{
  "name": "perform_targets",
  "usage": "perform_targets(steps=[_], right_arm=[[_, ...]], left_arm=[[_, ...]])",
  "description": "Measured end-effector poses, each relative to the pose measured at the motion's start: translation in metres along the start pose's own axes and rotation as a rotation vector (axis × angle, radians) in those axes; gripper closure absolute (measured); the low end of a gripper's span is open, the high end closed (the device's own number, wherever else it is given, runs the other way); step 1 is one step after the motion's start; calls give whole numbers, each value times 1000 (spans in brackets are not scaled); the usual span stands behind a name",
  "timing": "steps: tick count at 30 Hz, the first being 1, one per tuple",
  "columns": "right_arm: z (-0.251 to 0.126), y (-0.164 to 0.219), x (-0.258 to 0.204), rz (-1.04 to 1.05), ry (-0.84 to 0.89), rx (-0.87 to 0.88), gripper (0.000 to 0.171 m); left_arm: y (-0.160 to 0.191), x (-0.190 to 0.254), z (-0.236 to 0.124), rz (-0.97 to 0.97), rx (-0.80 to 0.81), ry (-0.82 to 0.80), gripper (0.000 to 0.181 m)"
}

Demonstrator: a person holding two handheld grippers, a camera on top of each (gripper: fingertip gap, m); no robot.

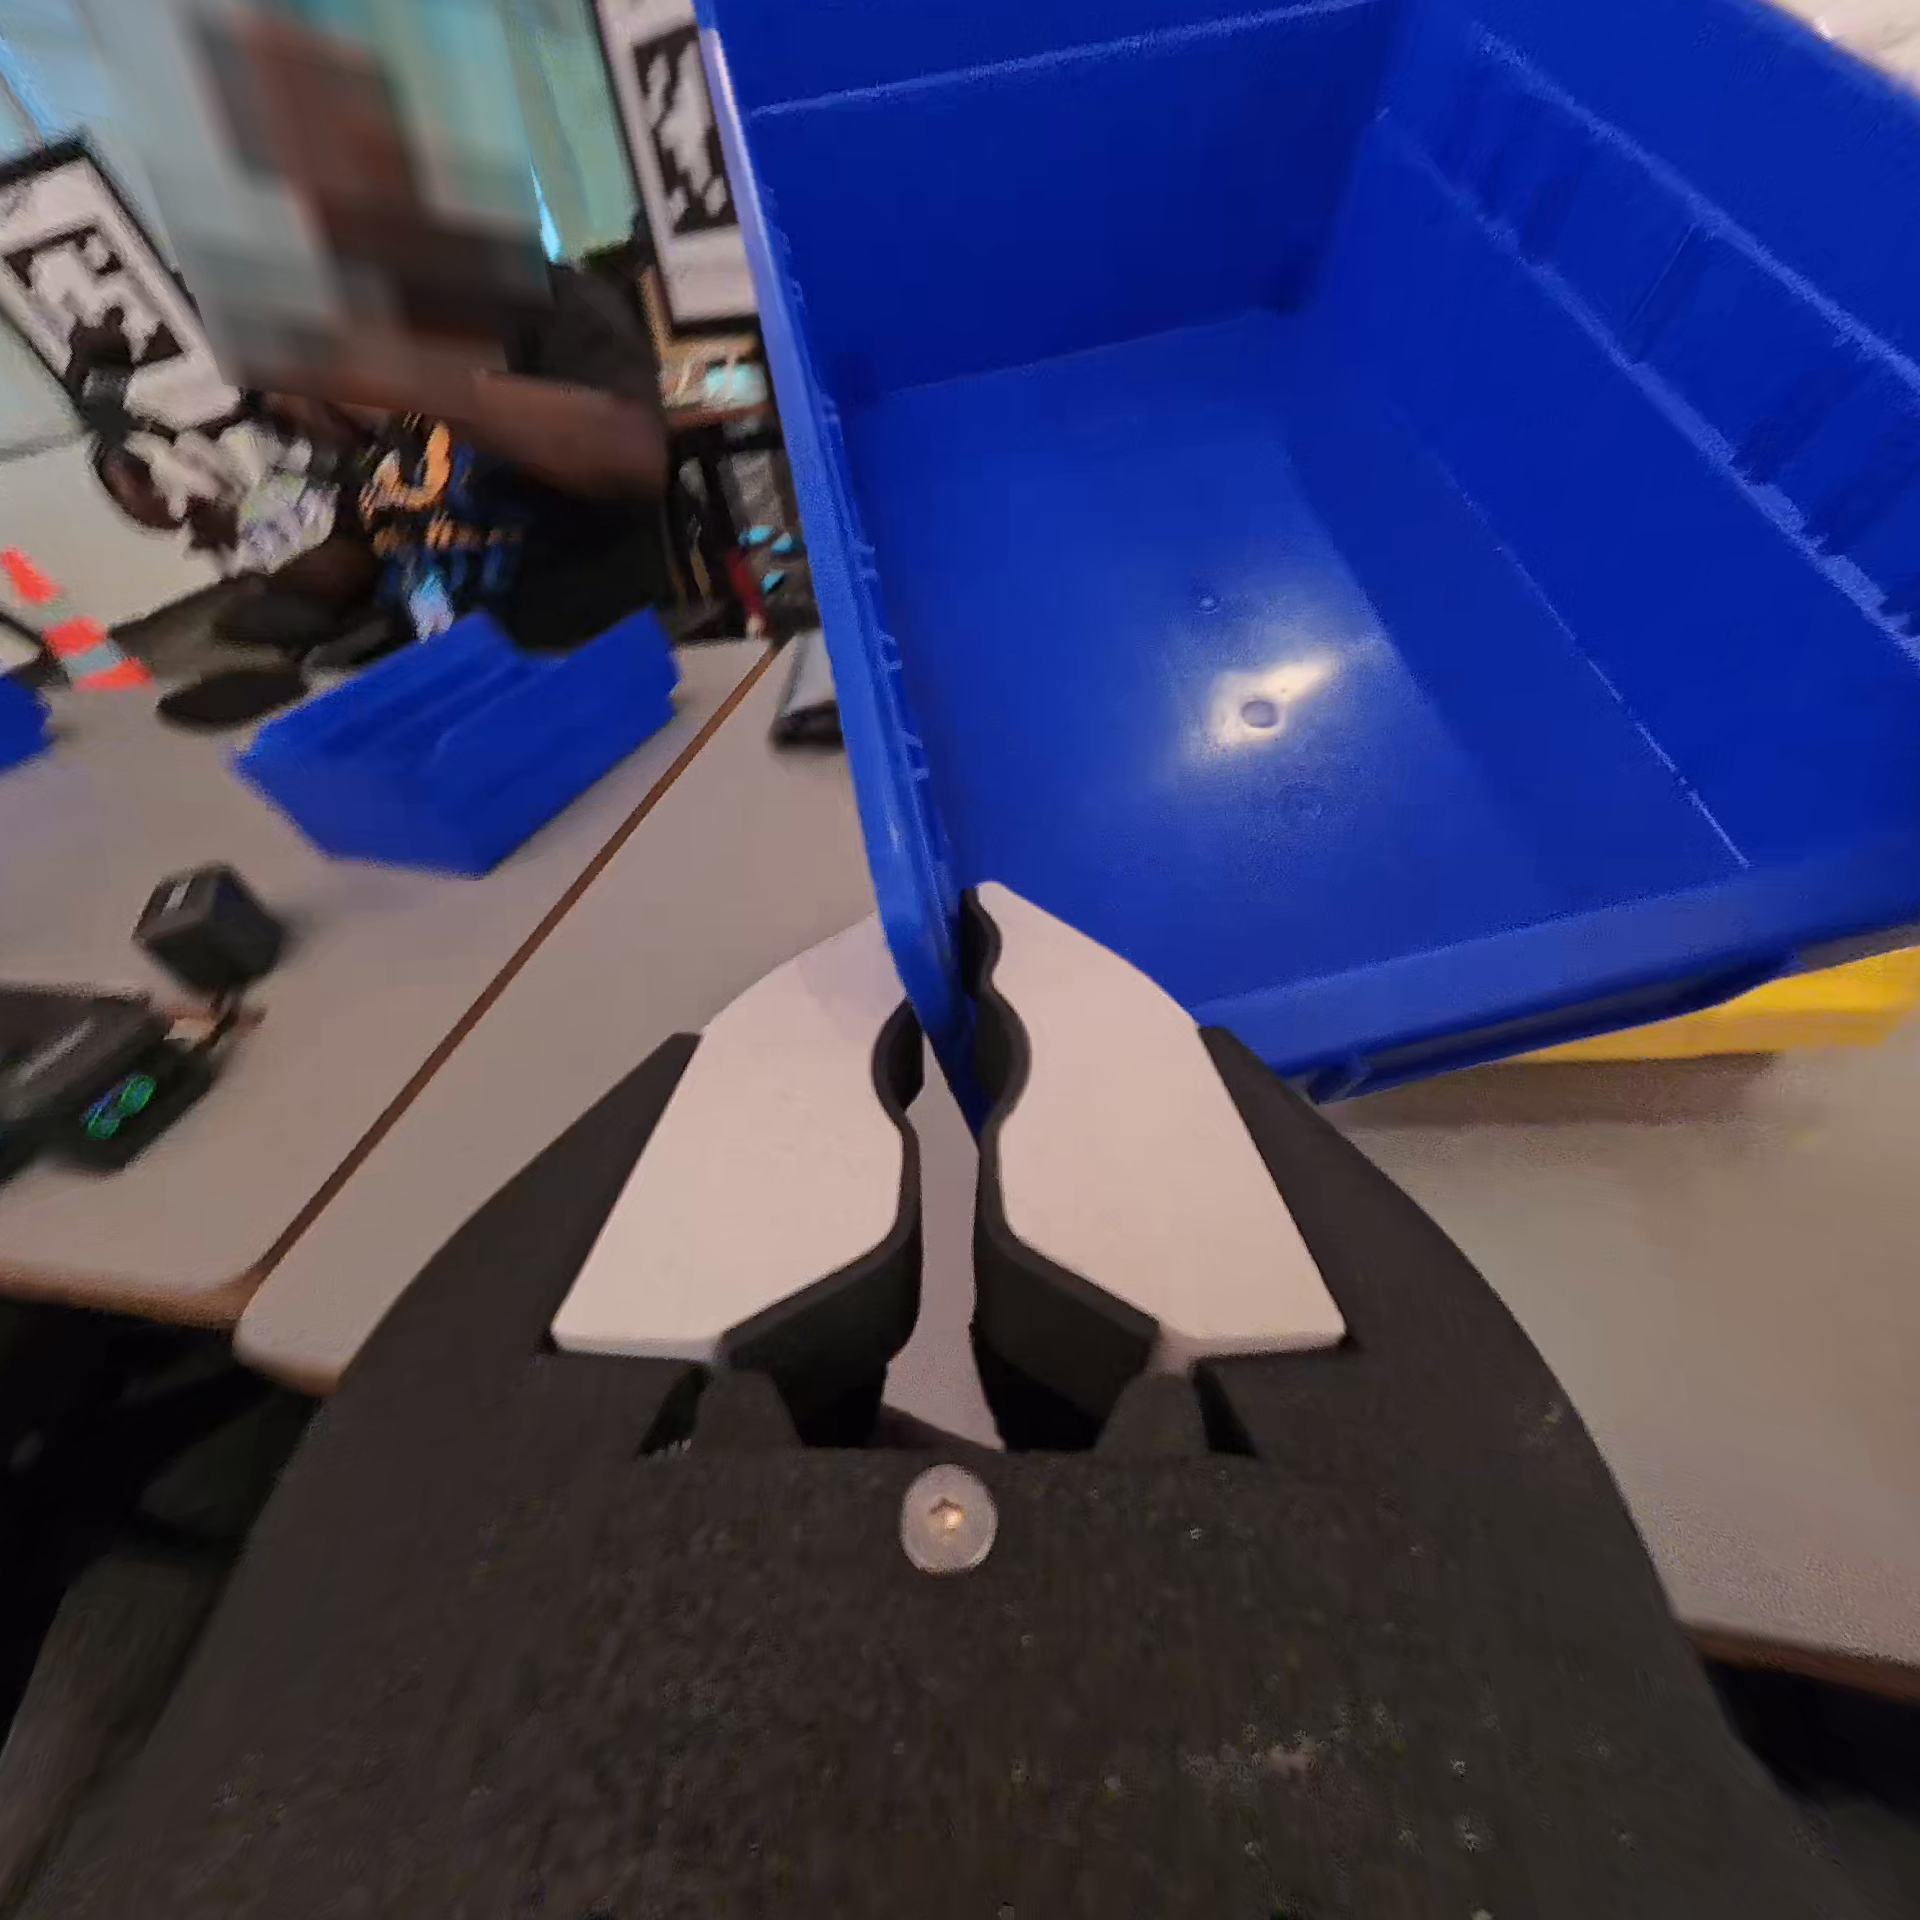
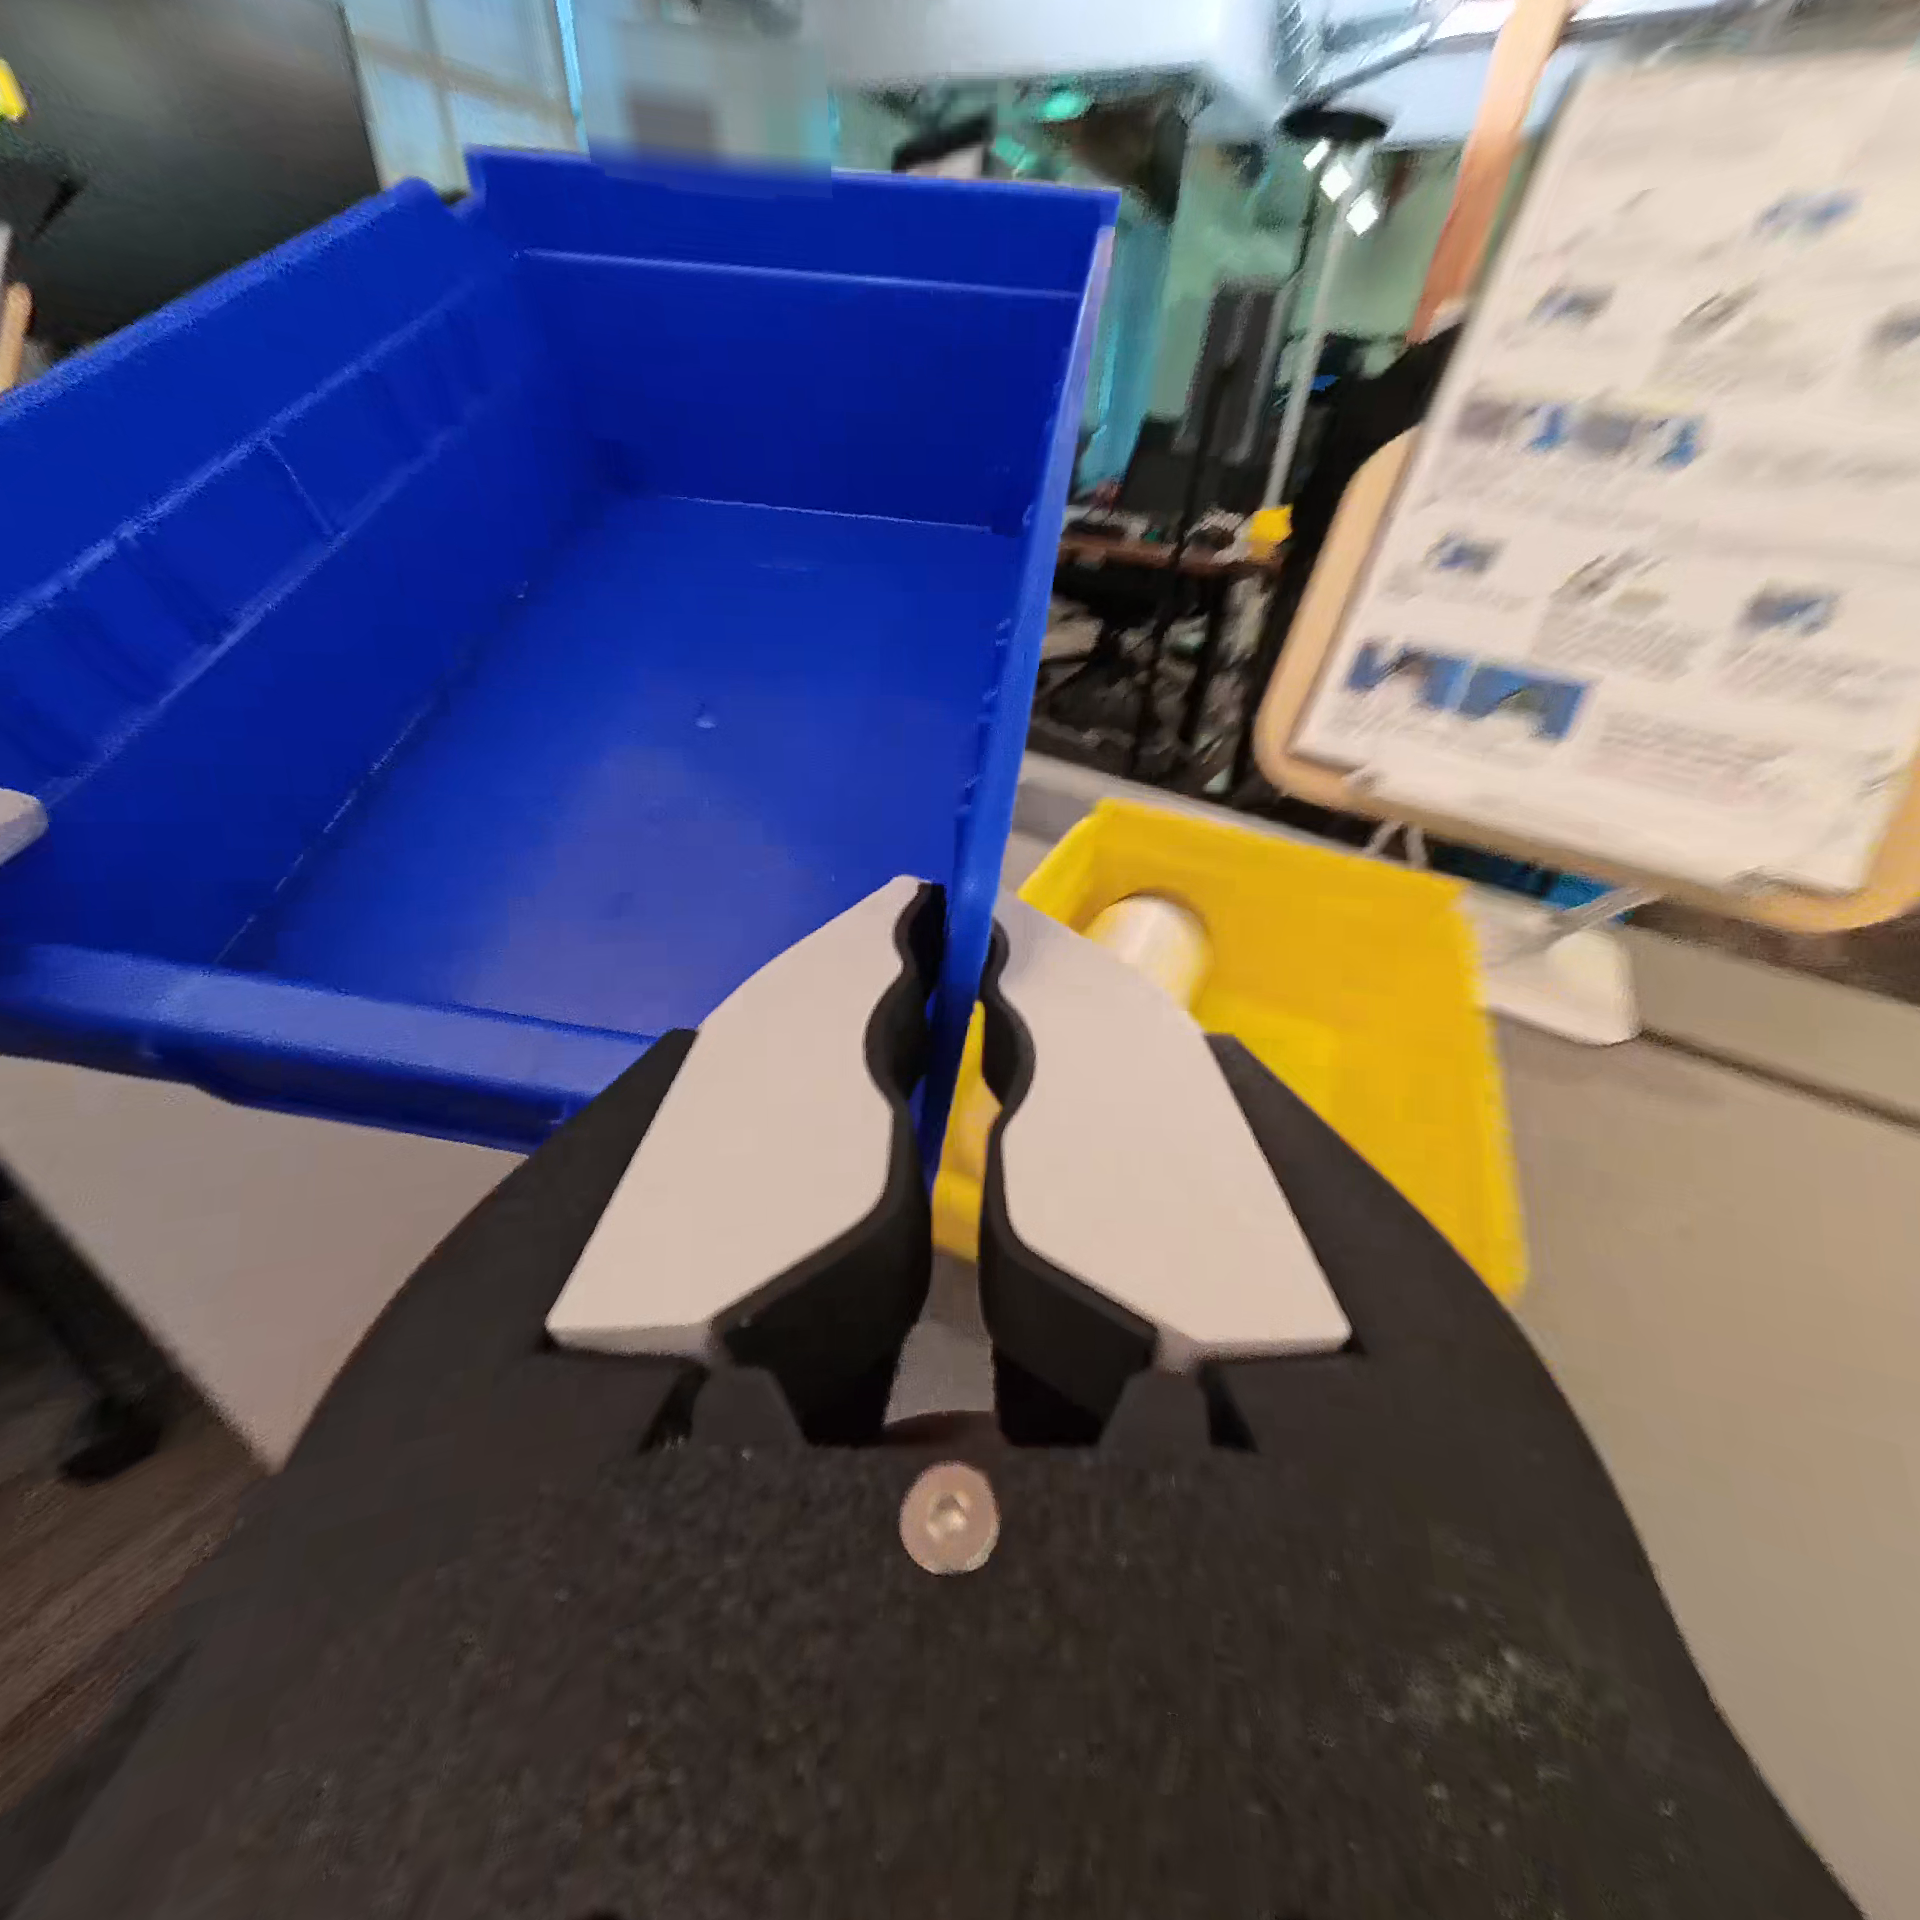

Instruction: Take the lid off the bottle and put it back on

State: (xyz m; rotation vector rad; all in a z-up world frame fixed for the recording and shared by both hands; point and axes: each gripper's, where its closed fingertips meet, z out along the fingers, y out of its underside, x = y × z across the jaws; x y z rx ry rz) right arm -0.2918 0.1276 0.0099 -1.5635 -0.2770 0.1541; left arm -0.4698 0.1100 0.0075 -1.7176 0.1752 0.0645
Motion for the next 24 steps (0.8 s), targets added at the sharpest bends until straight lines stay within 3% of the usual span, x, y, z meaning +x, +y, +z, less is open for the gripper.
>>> perform_targets(steps=[4, 9, 16, 24], right_arm=[[-29, -36, 98, 4, 155, 77, 166], [-66, -18, 251, 52, 345, 6, 167], [-115, 65, 417, 46, 470, -252, 167], [-146, 194, 487, 273, 470, -429, 168]], left_arm=[[-53, 95, 33, 53, 75, 135, 179], [-72, 254, 74, 82, 53, 317, 177], [-17, 439, 112, 45, -112, 471, 178], [63, 529, 116, 144, -265, 541, 175]])
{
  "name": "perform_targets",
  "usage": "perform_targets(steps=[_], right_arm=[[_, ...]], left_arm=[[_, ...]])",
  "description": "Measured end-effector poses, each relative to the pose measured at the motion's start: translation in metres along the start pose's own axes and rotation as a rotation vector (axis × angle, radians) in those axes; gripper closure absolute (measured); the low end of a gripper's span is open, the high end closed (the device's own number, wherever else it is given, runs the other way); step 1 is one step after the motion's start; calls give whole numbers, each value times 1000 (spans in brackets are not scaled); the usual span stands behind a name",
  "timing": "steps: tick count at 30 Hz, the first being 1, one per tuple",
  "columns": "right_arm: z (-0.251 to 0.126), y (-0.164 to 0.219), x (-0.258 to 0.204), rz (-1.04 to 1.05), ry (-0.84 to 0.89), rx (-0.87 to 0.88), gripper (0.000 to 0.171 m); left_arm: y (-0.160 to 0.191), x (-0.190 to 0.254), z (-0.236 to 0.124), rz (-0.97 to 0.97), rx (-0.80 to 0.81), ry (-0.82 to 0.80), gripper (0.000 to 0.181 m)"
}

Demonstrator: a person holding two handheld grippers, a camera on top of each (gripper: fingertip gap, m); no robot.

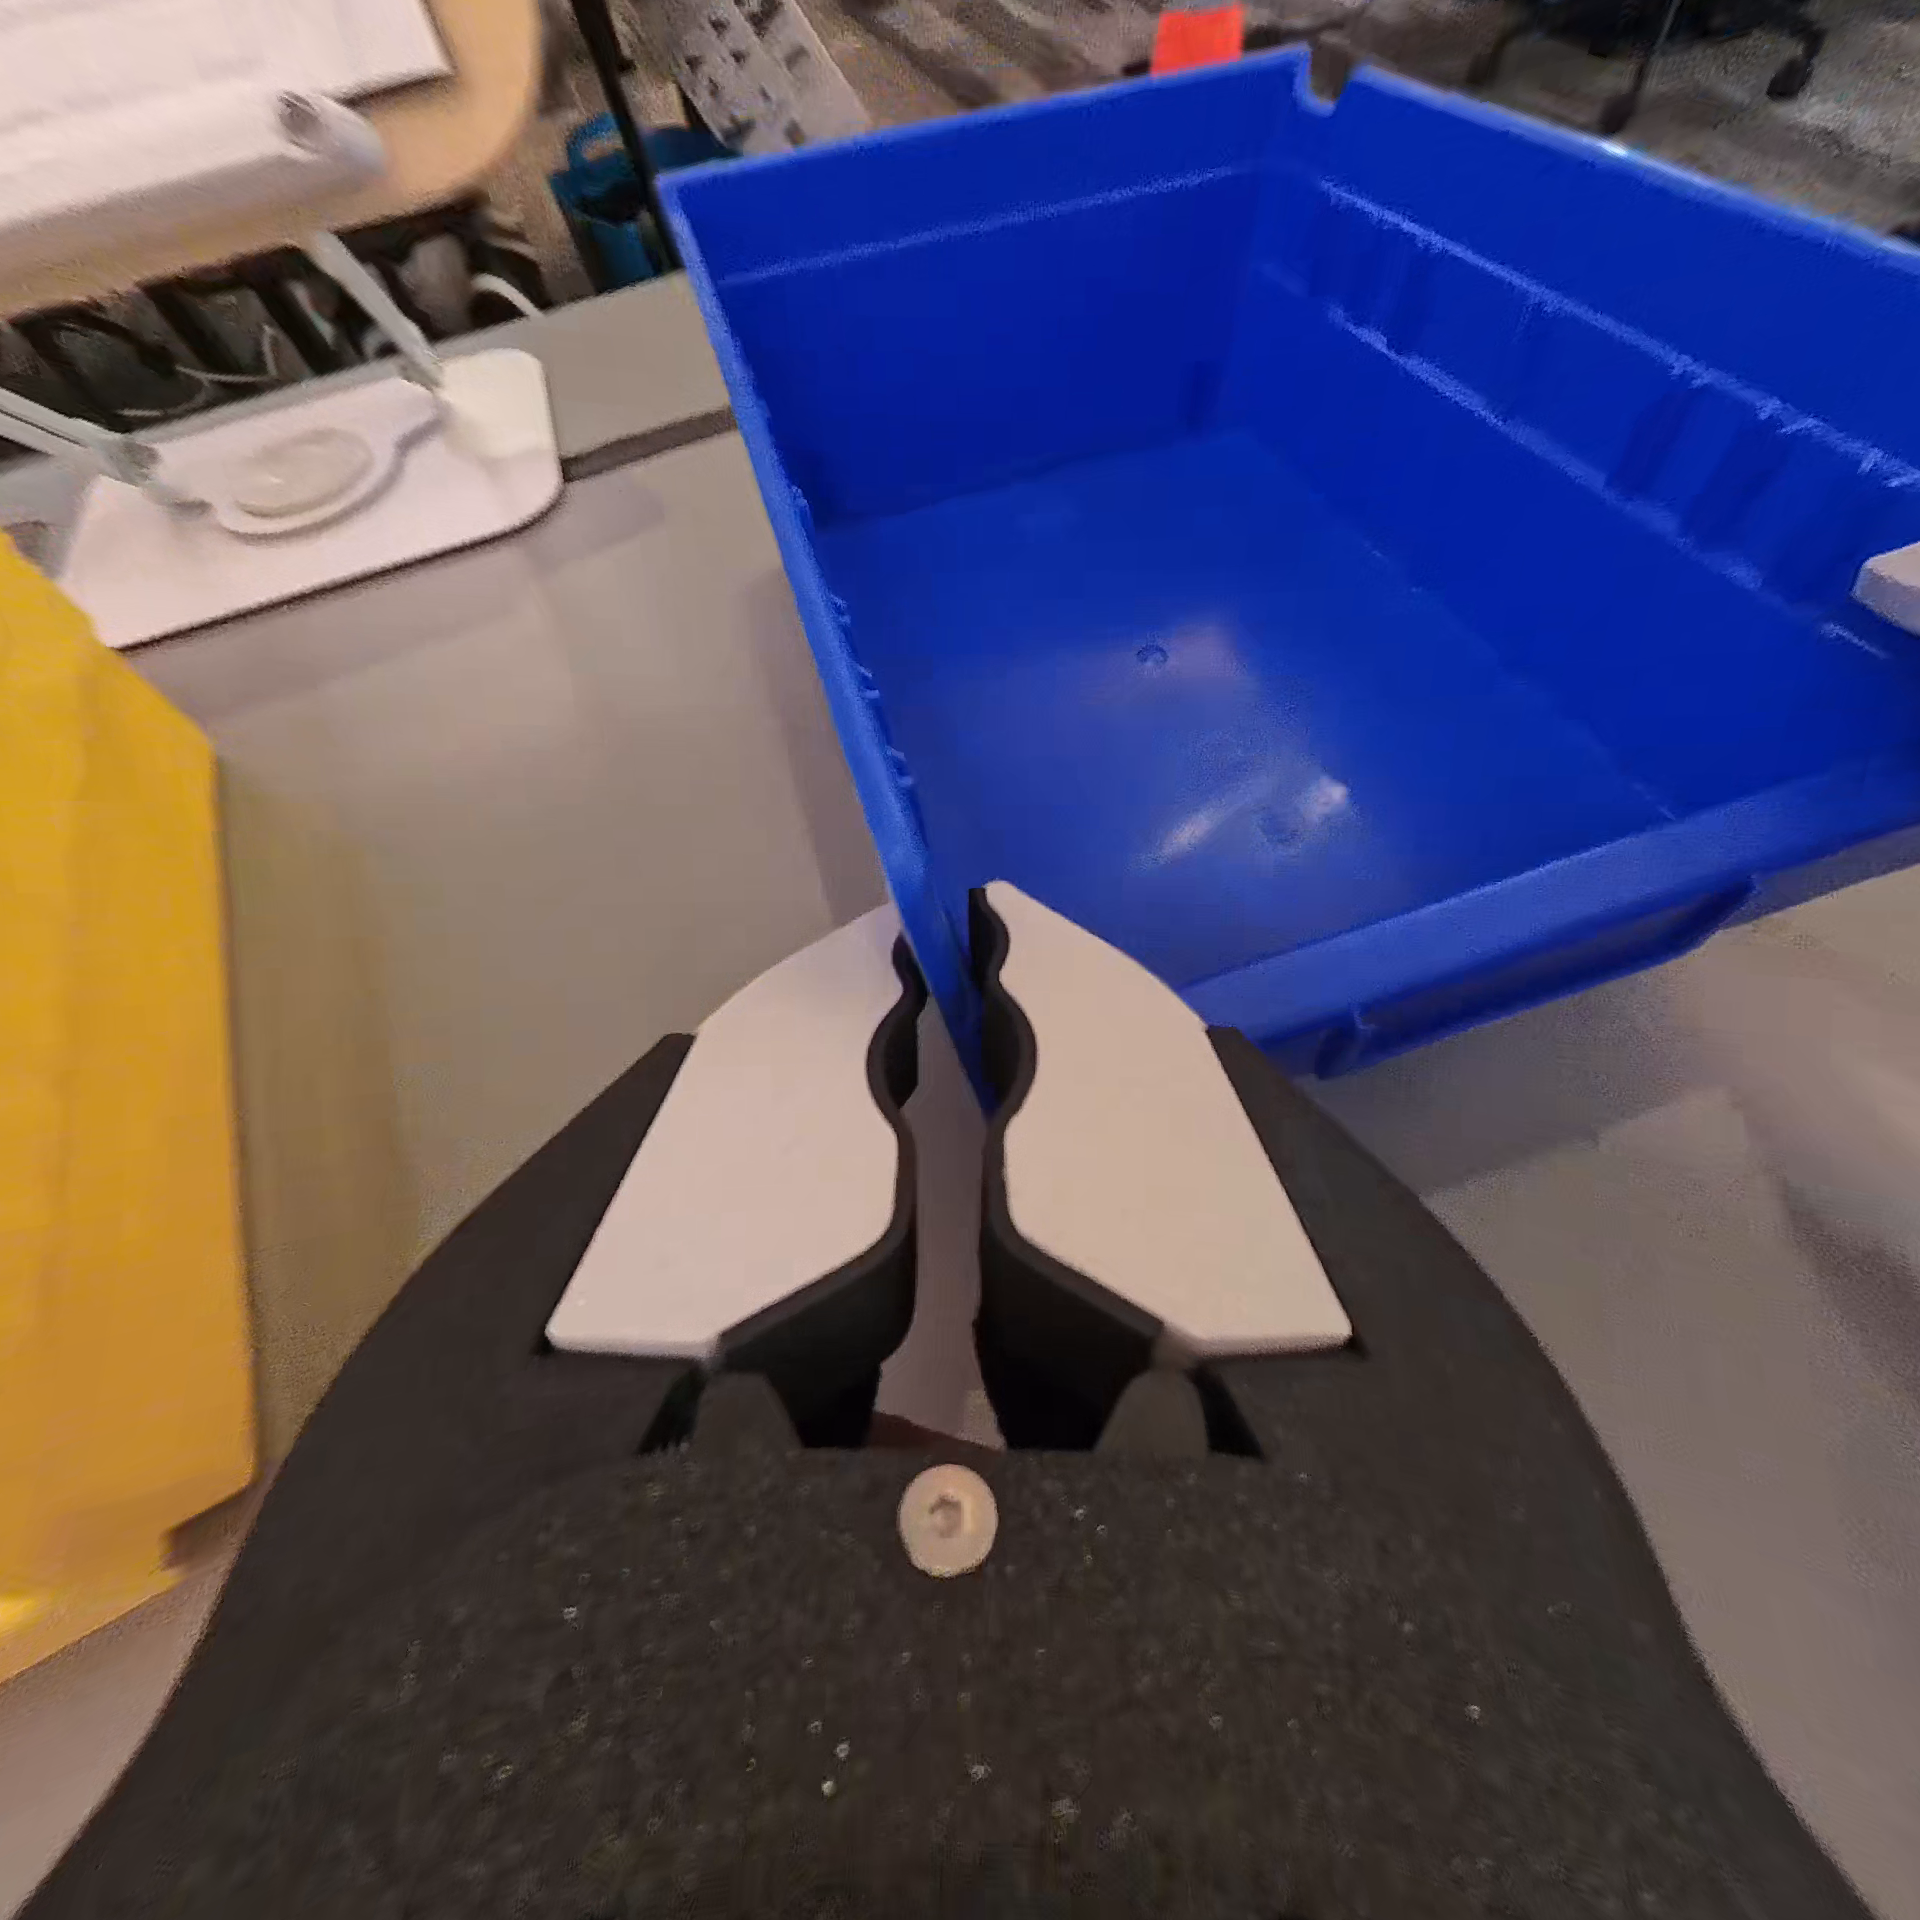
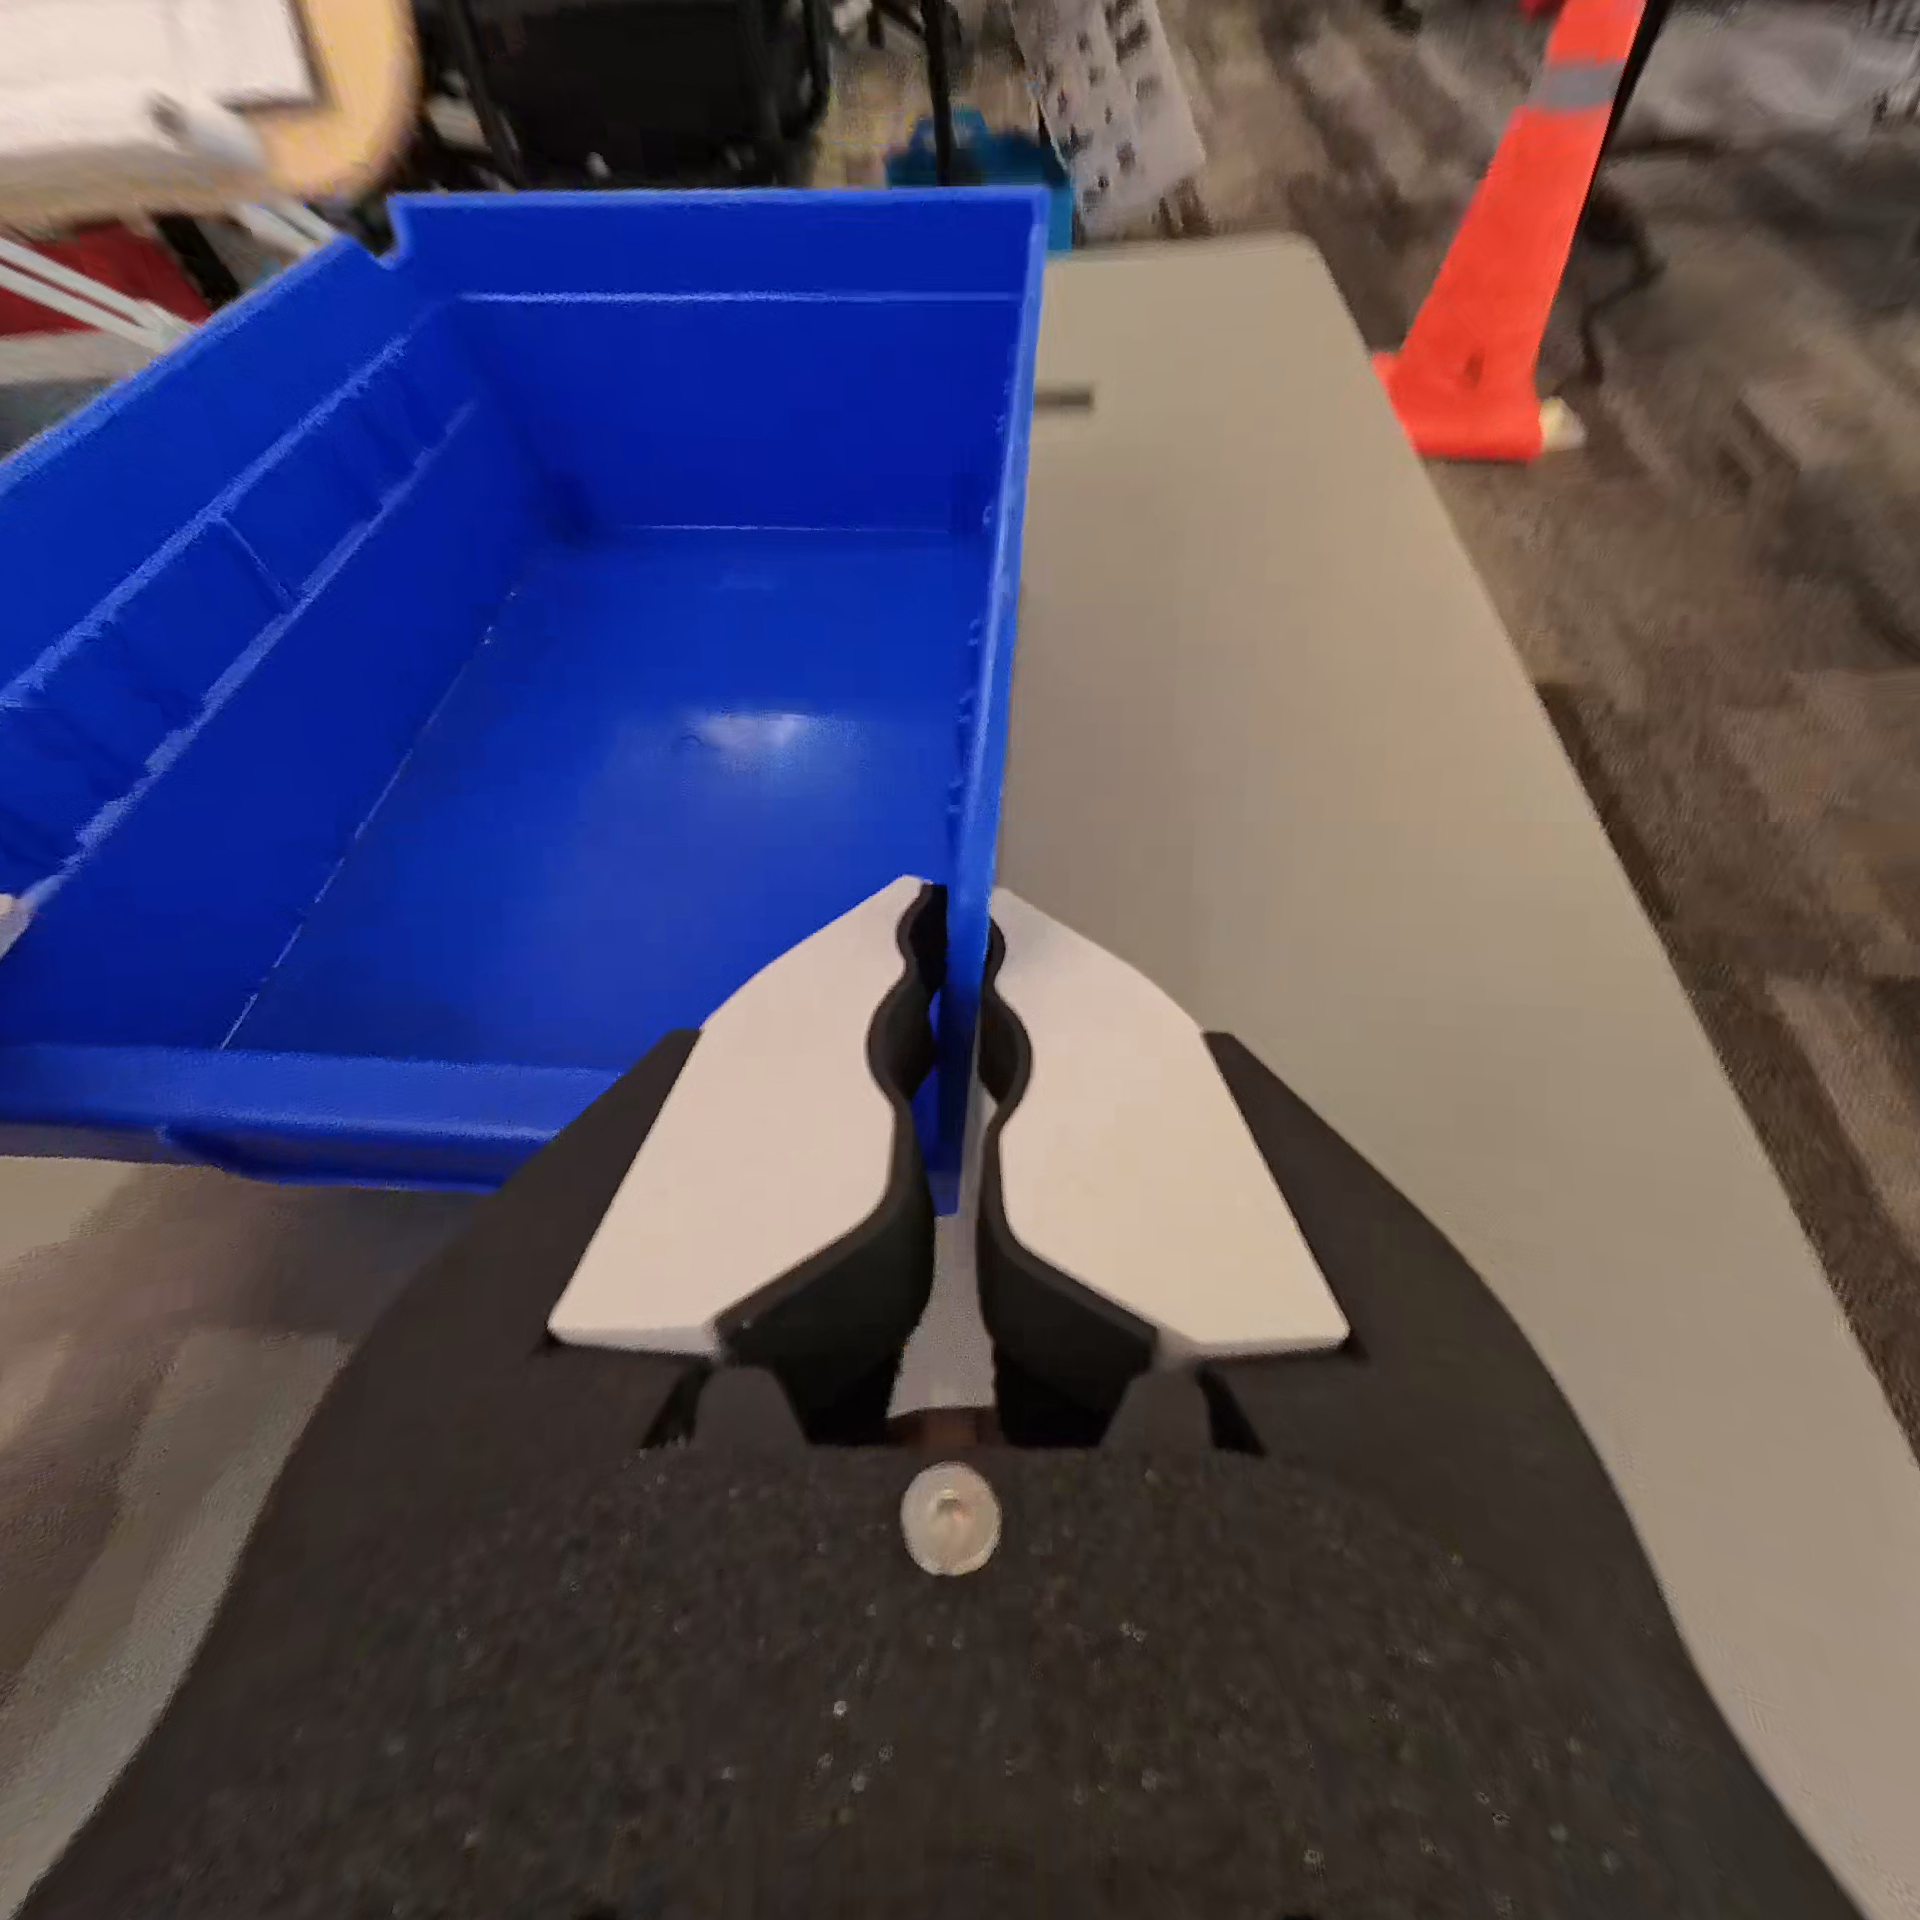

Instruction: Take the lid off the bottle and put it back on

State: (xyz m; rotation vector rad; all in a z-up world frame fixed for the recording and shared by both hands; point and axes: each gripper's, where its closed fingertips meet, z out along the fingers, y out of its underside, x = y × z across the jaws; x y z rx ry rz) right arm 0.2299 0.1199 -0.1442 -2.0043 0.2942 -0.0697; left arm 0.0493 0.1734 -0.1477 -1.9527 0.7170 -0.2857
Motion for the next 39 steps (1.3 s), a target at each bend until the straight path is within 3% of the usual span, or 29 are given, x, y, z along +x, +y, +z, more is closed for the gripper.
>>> perform_targets(steps=[3, 8, 12, 17, 22, 24, 26, 30, 33, 36, 38, 39], right_arm=[[5, 14, 20, 29, 50, -34, 168], [4, 21, 23, 122, 6, -63, 167], [-23, -4, 23, 54, -34, 50, 161], [-71, -59, 20, -31, 24, 255, 144], [-86, -89, -73, -168, -126, 307, 137], [-83, -87, -131, -265, -207, 297, 135], [-77, -74, -192, -352, -301, 268, 129], [-63, -26, -305, -278, -518, 187, 121], [-33, 18, -347, -173, -472, 36, 106], [-9, 39, -362, -171, -374, -19, 98], [0, 40, -369, -172, -347, -13, 103], [4, 42, -372, -167, -334, -24, 109]], left_arm=[[18, 22, 10, 8, -32, 89, 171], [17, 27, -3, 13, -27, 215, 164], [4, -3, -55, 39, 30, 325, 155], [-5, -90, -141, -47, 141, 359, 134], [18, -242, -191, -127, 278, -33, 129], [38, -298, -202, -190, 242, -186, 130], [50, -330, -204, -270, 205, -197, 117], [84, -343, -177, -314, 84, -148, 103], [103, -337, -150, -280, 34, -117, 106], [105, -331, -134, -281, 8, -83, 131], [104, -335, -128, -289, 1, -105, 163], [105, -338, -126, -291, -5, -125, 169]])
